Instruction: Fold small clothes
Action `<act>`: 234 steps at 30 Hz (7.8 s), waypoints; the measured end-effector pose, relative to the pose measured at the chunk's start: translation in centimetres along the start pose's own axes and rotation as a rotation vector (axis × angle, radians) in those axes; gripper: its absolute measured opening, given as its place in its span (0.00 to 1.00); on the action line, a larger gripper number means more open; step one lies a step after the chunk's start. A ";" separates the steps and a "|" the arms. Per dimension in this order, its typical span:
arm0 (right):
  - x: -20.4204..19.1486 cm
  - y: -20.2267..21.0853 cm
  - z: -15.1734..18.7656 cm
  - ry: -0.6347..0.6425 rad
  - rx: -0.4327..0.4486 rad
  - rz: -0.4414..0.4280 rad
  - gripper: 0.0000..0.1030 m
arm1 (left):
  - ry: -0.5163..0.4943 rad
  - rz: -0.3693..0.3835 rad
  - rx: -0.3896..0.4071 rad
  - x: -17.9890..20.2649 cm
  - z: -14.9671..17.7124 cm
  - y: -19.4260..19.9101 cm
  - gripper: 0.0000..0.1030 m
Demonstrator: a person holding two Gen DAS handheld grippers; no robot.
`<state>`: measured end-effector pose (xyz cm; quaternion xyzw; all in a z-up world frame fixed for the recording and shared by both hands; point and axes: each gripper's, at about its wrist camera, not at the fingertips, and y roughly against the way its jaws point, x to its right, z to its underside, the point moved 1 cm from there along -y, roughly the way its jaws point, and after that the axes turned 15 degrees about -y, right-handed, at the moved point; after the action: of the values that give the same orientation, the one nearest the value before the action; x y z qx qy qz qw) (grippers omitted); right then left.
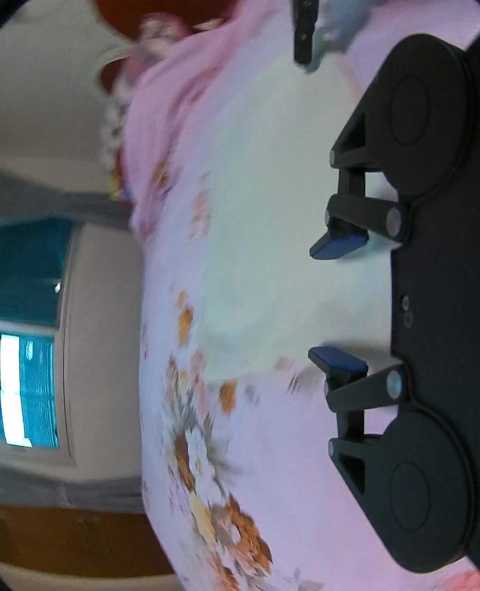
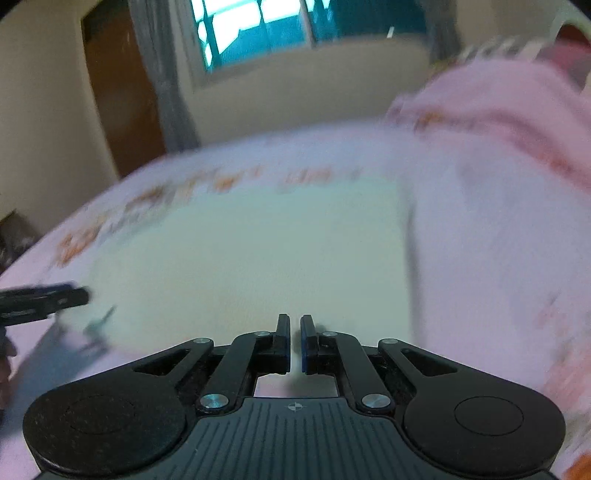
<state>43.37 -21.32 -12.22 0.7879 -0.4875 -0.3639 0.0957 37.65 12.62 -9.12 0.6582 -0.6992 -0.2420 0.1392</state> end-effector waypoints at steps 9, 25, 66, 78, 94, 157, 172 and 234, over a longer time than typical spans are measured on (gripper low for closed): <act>4.3 -4.6 -3.3 -0.057 -0.037 0.122 0.04 | 0.156 0.168 -0.111 -6.4 -0.5 -6.3 0.54; 10.3 3.9 -3.8 -0.148 0.206 0.202 0.16 | 0.498 0.614 -0.057 -11.6 0.3 -13.9 0.46; 25.3 15.9 0.0 -0.712 0.485 0.087 0.75 | 0.060 0.330 -0.075 12.8 -11.1 -6.0 0.62; 12.2 13.8 0.5 -0.510 0.289 -0.009 0.74 | 0.057 0.184 -0.080 10.5 -0.5 -0.9 0.62; 3.5 4.0 0.0 -0.560 0.056 -0.141 0.74 | 0.003 0.167 -0.064 12.0 0.0 -2.3 0.64; 8.7 -3.5 -6.5 -0.346 -0.037 -0.158 0.42 | 0.222 0.200 -0.052 3.9 -2.1 -8.9 0.63; 7.7 -3.1 -7.1 -0.302 -0.007 -0.083 0.13 | 0.249 0.241 -0.014 3.3 -1.3 -9.1 0.63; 12.5 -1.3 -8.5 -0.402 -0.050 -0.212 0.53 | 0.134 0.530 -0.113 8.3 -6.7 -13.3 0.61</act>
<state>53.19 -32.90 -12.77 0.7436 -0.4019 -0.5338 -0.0227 51.67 3.15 -11.39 0.4579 -0.8217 -0.1918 0.2800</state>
